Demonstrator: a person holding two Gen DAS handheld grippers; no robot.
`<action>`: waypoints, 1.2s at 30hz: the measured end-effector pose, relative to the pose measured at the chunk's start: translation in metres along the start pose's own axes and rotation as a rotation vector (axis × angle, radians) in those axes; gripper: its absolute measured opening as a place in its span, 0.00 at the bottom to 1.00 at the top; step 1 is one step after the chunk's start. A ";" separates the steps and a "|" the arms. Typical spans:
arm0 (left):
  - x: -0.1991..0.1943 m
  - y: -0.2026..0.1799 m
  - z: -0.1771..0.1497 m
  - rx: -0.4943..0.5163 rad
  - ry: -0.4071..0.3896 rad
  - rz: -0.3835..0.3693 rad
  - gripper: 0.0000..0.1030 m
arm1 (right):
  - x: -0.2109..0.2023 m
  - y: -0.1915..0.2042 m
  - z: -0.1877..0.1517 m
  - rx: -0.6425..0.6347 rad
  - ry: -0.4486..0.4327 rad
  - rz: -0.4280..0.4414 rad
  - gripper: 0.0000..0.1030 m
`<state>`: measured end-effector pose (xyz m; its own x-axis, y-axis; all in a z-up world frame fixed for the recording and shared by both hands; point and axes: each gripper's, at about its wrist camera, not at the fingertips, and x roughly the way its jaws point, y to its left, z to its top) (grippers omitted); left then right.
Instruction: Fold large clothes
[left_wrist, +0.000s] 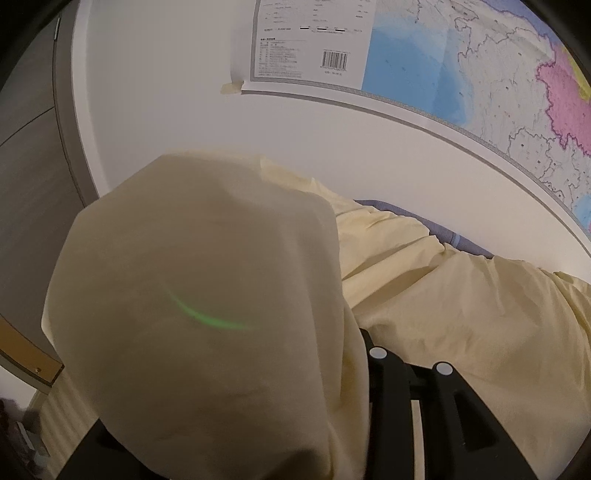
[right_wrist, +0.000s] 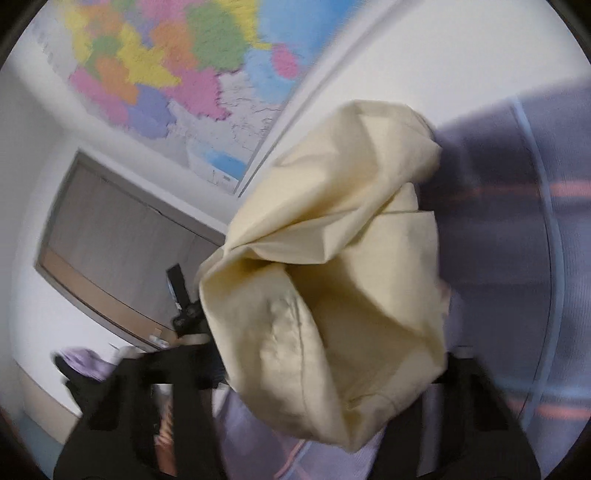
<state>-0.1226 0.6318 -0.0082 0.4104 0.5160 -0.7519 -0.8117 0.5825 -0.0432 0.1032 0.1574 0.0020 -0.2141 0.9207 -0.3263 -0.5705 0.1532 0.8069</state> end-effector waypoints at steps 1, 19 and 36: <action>0.001 0.001 0.002 -0.009 0.003 -0.001 0.32 | 0.001 0.008 0.003 -0.041 -0.013 0.009 0.19; -0.039 0.015 -0.006 0.009 -0.064 0.058 0.67 | -0.010 0.014 -0.014 -0.180 0.051 -0.221 0.64; -0.110 -0.010 -0.034 0.057 -0.246 0.066 0.70 | 0.056 0.031 0.026 -0.361 0.060 -0.447 0.40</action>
<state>-0.1734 0.5476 0.0521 0.4517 0.6870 -0.5692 -0.8183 0.5733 0.0426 0.0940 0.2229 0.0211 0.0716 0.7708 -0.6331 -0.8482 0.3810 0.3680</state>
